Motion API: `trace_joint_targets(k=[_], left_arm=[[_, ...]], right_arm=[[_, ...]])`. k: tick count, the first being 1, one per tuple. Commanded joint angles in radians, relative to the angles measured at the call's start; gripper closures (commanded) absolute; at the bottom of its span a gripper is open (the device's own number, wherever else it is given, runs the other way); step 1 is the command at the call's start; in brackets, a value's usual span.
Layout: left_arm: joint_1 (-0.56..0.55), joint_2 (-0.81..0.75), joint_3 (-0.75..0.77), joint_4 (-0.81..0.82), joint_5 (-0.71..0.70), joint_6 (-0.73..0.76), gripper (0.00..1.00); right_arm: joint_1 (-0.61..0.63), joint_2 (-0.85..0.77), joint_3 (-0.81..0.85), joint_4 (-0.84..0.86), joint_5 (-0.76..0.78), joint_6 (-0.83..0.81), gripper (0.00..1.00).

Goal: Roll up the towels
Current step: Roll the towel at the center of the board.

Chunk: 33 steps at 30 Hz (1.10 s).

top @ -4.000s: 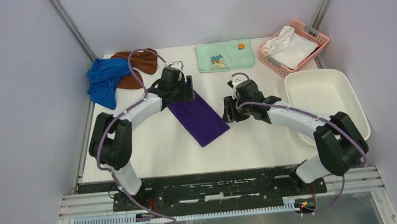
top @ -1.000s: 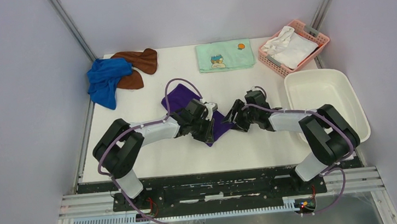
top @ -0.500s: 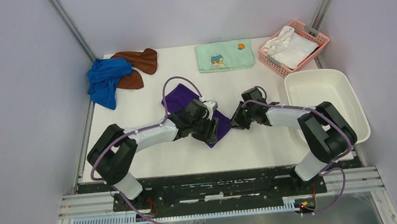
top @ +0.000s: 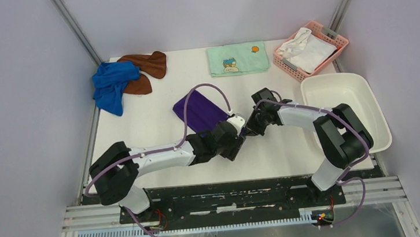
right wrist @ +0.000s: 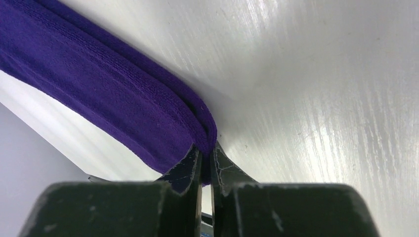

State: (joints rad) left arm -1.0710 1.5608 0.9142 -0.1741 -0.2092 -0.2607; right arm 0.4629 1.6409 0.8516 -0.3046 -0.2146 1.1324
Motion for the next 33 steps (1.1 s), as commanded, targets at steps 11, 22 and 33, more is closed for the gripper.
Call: trace_joint_targets(k=[11, 22, 33], left_arm=[[-0.133, 0.179, 0.083, 0.056, -0.335, 0.144, 0.38], [-0.174, 0.265, 0.139, 0.022, -0.474, 0.161, 0.55], [-0.169, 0.217, 0.126, 0.010, -0.355, 0.131, 0.97]], right_arm=[[0.005, 0.017, 0.177, -0.234, 0.013, 0.048, 0.97], [0.004, 0.022, 0.161, -0.221, 0.015, 0.050, 0.98], [0.003, 0.025, 0.155, -0.200, 0.044, 0.003, 0.96]])
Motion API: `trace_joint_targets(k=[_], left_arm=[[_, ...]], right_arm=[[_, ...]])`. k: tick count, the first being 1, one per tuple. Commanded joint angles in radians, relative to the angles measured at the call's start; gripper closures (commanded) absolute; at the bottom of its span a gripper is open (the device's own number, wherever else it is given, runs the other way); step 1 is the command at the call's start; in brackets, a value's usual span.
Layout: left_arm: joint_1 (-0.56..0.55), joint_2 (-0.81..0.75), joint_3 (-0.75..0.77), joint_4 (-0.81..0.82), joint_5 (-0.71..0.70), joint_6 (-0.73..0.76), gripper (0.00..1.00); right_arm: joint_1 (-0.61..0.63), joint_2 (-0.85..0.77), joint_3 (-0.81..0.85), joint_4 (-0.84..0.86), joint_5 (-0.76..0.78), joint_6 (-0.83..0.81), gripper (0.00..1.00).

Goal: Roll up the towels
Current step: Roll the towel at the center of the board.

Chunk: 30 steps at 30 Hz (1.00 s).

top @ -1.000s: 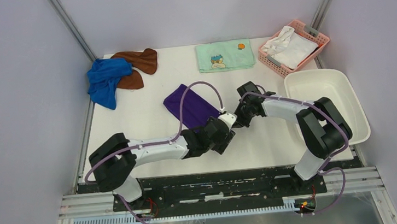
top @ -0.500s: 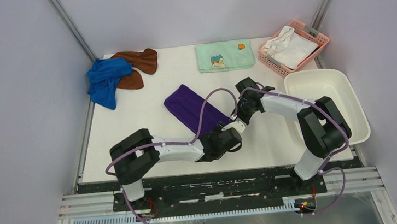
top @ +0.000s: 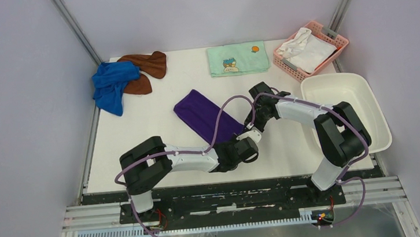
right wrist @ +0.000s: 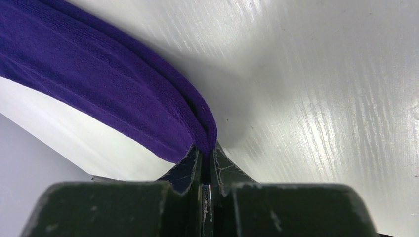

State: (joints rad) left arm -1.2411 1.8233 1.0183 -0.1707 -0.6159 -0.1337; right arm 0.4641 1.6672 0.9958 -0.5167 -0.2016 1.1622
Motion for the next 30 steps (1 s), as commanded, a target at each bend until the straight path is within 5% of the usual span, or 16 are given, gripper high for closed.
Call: trace_joint_targets(k=[1, 17, 30], left_arm=[[0.009, -0.050, 0.022, 0.005, 0.088, -0.005, 0.97], [0.383, -0.093, -0.088, 0.169, 0.853, -0.253, 0.97], [0.567, 0.033, -0.093, 0.258, 1.167, -0.458, 0.97]], right_arm=[[0.003, -0.005, 0.010, 0.019, 0.030, -0.041, 0.95], [-0.032, -0.169, -0.107, 0.258, -0.059, -0.290, 0.48], [-0.056, -0.201, -0.346, 0.605, -0.112, -0.328, 0.50]])
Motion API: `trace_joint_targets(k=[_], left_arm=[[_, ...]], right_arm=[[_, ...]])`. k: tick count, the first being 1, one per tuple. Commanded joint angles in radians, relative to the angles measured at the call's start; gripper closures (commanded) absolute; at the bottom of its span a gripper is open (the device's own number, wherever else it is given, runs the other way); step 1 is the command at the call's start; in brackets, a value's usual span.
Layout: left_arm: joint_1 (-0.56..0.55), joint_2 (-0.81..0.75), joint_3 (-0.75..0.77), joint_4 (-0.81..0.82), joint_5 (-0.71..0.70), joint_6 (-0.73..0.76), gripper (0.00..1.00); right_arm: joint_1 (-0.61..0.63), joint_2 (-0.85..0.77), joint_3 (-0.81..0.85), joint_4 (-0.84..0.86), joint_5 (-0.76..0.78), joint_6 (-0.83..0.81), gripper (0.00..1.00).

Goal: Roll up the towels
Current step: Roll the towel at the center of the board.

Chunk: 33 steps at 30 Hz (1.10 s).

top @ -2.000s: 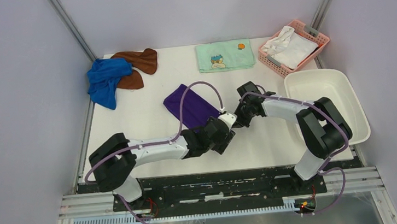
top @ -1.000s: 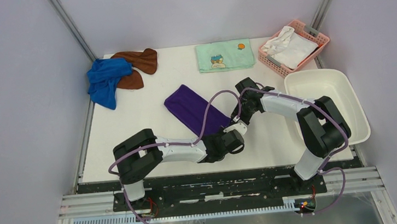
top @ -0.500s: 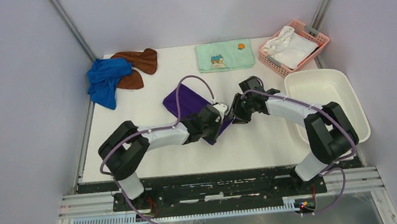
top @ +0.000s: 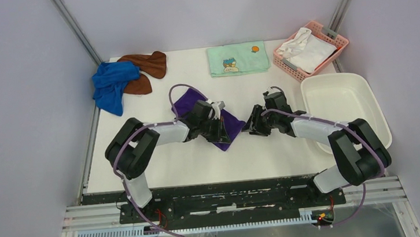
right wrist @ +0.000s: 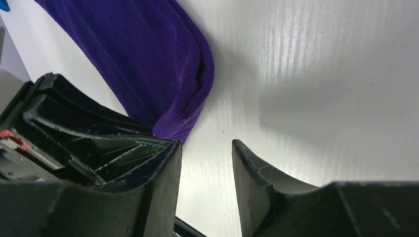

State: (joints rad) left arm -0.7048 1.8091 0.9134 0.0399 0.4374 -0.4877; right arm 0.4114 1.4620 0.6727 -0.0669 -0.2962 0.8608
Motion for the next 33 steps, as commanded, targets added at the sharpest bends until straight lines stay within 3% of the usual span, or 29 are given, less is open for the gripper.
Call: trace_joint_targets(k=[1, 11, 33], left_arm=[[0.037, 0.054, 0.008, 0.058, 0.128, -0.116, 0.97], [0.073, 0.078, 0.008, 0.059, 0.157, -0.161, 0.97], [0.102, 0.128, 0.045, 0.031, 0.198, -0.216, 0.95]], right_arm=[[-0.002, 0.019, -0.023, 0.177, -0.022, -0.026, 0.50], [-0.002, 0.144, 0.005, 0.341, -0.096, 0.048, 0.49], [-0.003, 0.280, 0.022, 0.272, 0.043, 0.131, 0.50]])
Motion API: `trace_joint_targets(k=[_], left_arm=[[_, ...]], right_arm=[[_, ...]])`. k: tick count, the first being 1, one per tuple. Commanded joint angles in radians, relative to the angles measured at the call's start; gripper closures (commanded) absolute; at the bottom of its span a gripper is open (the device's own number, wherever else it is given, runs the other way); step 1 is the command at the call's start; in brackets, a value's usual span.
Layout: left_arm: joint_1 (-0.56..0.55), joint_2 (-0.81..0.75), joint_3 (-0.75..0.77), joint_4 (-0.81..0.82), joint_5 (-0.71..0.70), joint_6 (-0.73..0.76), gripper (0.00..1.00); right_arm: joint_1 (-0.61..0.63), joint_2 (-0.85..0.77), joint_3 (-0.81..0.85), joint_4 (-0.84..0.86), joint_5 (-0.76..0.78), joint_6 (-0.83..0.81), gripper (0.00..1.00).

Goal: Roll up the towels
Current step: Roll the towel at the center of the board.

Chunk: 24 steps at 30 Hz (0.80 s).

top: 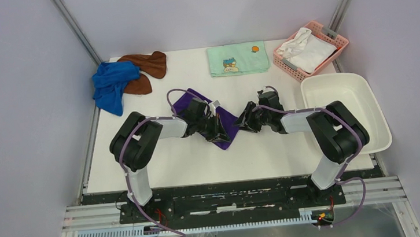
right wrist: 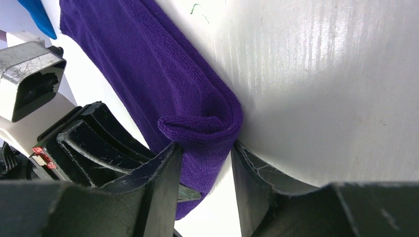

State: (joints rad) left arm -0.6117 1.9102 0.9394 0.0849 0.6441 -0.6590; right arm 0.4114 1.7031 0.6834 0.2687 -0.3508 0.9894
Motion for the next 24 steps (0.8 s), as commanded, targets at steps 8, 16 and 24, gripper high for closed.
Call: trace_joint_targets(k=[8, 16, 24], left_arm=[[0.017, 0.016, 0.027, -0.024, -0.020, -0.074, 0.88], [0.021, -0.045, 0.017, -0.081, -0.080, -0.073, 0.77], [0.021, -0.131, -0.031, -0.199, -0.257, -0.026, 0.73]], right_arm=[[-0.003, 0.056, 0.003, -0.163, 0.178, 0.003, 0.68], [-0.002, 0.055, 0.042, -0.307, 0.235, 0.020, 0.91], [-0.002, 0.036, 0.105, -0.430, 0.249, 0.011, 0.94]])
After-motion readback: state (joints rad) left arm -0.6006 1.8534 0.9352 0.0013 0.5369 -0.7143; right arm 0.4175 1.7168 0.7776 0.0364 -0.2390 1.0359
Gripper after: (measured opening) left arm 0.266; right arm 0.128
